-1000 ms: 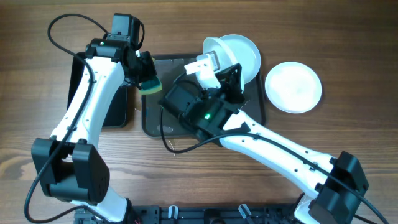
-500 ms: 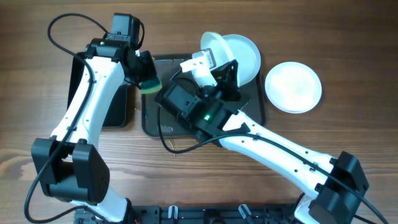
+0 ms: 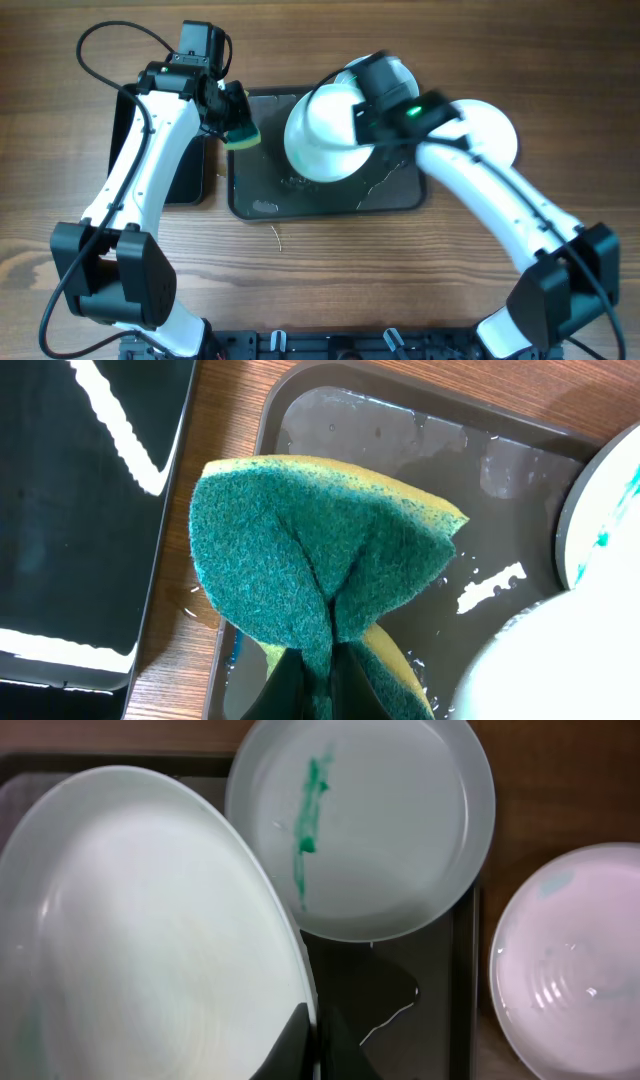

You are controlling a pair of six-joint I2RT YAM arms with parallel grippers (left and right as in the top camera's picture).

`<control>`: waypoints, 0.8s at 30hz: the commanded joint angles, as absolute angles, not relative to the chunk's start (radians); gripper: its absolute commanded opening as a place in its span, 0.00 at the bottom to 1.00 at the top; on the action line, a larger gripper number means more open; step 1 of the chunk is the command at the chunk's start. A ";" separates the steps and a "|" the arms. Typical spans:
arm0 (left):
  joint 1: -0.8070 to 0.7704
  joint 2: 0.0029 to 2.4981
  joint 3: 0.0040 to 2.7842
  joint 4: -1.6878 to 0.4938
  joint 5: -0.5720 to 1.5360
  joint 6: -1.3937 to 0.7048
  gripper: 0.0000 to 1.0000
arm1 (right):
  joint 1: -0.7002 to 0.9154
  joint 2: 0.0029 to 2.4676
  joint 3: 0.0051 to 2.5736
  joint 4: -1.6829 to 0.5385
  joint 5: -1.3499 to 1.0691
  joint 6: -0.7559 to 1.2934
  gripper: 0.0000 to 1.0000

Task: Clean dirty plates on tray and stack at the side
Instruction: 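Carry the cleaned plate right and stack it on the plate beside the tray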

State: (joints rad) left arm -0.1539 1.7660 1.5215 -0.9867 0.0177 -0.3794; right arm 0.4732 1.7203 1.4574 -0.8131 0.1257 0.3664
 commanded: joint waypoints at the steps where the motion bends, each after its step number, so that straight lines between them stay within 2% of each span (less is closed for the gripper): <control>1: -0.153 1.754 1.536 -0.981 0.030 -0.367 0.04 | 0.283 1.696 1.452 -0.826 -0.231 0.385 0.04; 7: -0.153 1.754 1.536 -0.981 0.030 -0.367 0.04 | -0.062 1.696 1.452 -0.911 -0.253 0.366 0.04; 11: -0.153 1.754 1.536 -0.981 0.031 -0.367 0.04 | -0.217 1.696 1.421 -0.929 -0.101 0.373 0.04; 16: -0.154 1.754 1.536 -0.976 0.034 -0.367 0.04 | -0.287 1.698 1.311 -0.865 -0.022 0.403 0.04; 24: -0.153 1.754 1.536 -0.965 0.034 -0.367 0.04 | -0.290 1.702 1.151 -0.685 0.026 0.442 0.06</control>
State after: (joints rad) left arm -0.1543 1.7660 1.5215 -0.9714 0.0246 -0.3790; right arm -0.2974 1.7161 1.1954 -0.7547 0.0006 0.4194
